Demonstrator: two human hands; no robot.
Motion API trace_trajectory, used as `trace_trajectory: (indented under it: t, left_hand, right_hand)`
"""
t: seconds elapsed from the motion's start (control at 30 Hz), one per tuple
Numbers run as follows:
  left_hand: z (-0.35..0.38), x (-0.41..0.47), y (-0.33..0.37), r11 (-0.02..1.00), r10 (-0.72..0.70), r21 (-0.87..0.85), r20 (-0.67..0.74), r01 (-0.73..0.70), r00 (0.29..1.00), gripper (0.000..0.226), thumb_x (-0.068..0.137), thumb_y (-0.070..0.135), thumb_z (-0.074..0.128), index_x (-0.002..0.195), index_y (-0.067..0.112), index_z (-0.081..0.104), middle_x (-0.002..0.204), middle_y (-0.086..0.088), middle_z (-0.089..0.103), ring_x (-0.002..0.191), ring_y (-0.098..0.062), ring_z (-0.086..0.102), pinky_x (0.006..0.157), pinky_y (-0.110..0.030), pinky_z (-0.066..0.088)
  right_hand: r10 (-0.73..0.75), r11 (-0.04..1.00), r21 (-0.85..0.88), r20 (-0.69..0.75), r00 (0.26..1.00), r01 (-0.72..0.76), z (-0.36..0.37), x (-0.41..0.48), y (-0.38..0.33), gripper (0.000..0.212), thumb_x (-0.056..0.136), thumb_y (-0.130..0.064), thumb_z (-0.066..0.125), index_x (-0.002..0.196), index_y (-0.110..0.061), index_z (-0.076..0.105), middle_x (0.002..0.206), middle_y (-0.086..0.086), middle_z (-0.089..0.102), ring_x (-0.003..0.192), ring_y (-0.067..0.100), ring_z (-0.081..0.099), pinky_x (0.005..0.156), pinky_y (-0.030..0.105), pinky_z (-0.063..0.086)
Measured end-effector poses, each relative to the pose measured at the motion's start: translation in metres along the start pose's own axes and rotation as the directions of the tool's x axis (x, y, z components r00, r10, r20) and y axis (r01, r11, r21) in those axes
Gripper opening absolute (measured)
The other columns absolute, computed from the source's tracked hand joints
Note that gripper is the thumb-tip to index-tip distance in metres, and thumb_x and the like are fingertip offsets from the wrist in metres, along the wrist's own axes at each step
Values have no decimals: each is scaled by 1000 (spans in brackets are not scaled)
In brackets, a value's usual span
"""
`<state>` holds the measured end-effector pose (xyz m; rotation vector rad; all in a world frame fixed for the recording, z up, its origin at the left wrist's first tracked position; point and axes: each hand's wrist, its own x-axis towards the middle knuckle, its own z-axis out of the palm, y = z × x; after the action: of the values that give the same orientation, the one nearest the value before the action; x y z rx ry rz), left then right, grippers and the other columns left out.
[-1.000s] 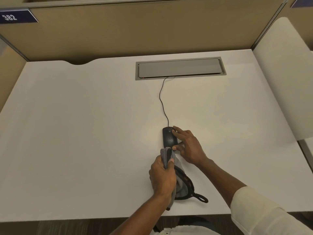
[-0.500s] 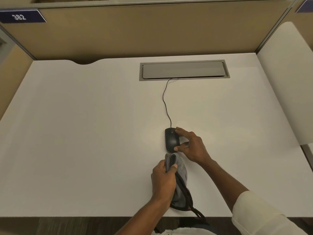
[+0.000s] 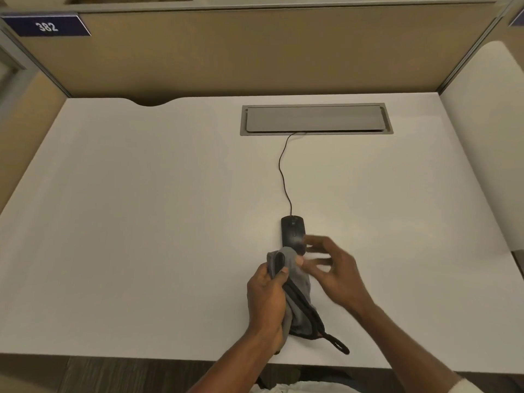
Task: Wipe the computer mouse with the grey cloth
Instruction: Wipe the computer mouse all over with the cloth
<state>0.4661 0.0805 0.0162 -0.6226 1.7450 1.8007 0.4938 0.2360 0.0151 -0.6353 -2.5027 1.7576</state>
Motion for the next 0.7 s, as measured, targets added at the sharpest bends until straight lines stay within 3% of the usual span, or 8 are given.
trace_trajectory:
  t: [0.1,0.17,0.27,0.33,0.4,0.47,0.53,0.7]
  left_hand:
    - [10,-4,5,989,-1,-144,111,17,994,20,103,24,69,121,22,76,110,-5,82,102,-25,80,88,-42,67]
    - [17,-10,7,971,-14,-230,211,64,977,25,102,27,68,125,19,75,116,-9,81,107,-28,79,88,-42,67]
    - [24,-16,10,964,2,-247,372,97,928,26,104,30,66,125,18,76,119,-11,80,113,-26,78,91,-35,65]
    - [24,-15,9,997,46,-81,387,-16,921,29,104,43,63,125,27,75,119,1,81,114,-15,77,96,-34,64]
    - [23,-6,7,959,141,197,296,-205,945,35,103,58,55,123,35,71,119,16,78,112,-4,73,100,-34,62]
    - [20,9,6,808,312,473,160,-350,937,34,101,62,52,119,36,65,116,19,71,109,-3,69,97,-34,61]
    - [17,27,5,643,439,675,64,-363,896,36,99,61,60,121,32,58,116,13,66,108,-11,67,89,-37,60]
    - [28,65,-3,418,521,846,75,-330,851,75,82,58,80,137,15,52,130,-2,59,122,-25,58,99,-42,55]
  right_hand:
    - [7,1000,-7,102,995,-7,14,-36,0,88,76,-83,67,150,-38,48,148,-20,55,132,1,57,108,30,53]
    - [33,999,31,69,997,-35,14,-46,3,98,73,-84,68,154,-36,41,151,-18,52,132,2,56,108,29,53]
    - [10,1000,-19,11,1000,-10,1,-44,3,82,82,-52,83,152,-38,43,143,-23,57,126,0,60,100,20,55]
    - [-41,997,-73,-35,999,38,-11,-38,8,72,88,-16,81,145,-45,48,138,-26,60,123,1,62,97,19,56]
    - [-68,981,-187,-86,994,51,-23,-28,13,73,87,-2,76,145,-41,51,140,-16,61,124,8,63,97,27,57]
    - [-69,931,-363,-109,992,25,-35,-11,14,75,86,-5,74,150,-35,49,148,-9,55,130,17,58,98,38,56]
    - [-66,866,-500,-114,991,0,-44,9,11,76,86,-11,74,152,-35,47,153,-8,50,132,20,53,96,43,56]
    - [-102,753,-654,-8,995,72,-43,67,-4,66,89,-18,71,149,-27,45,148,-2,54,122,27,55,84,43,57]
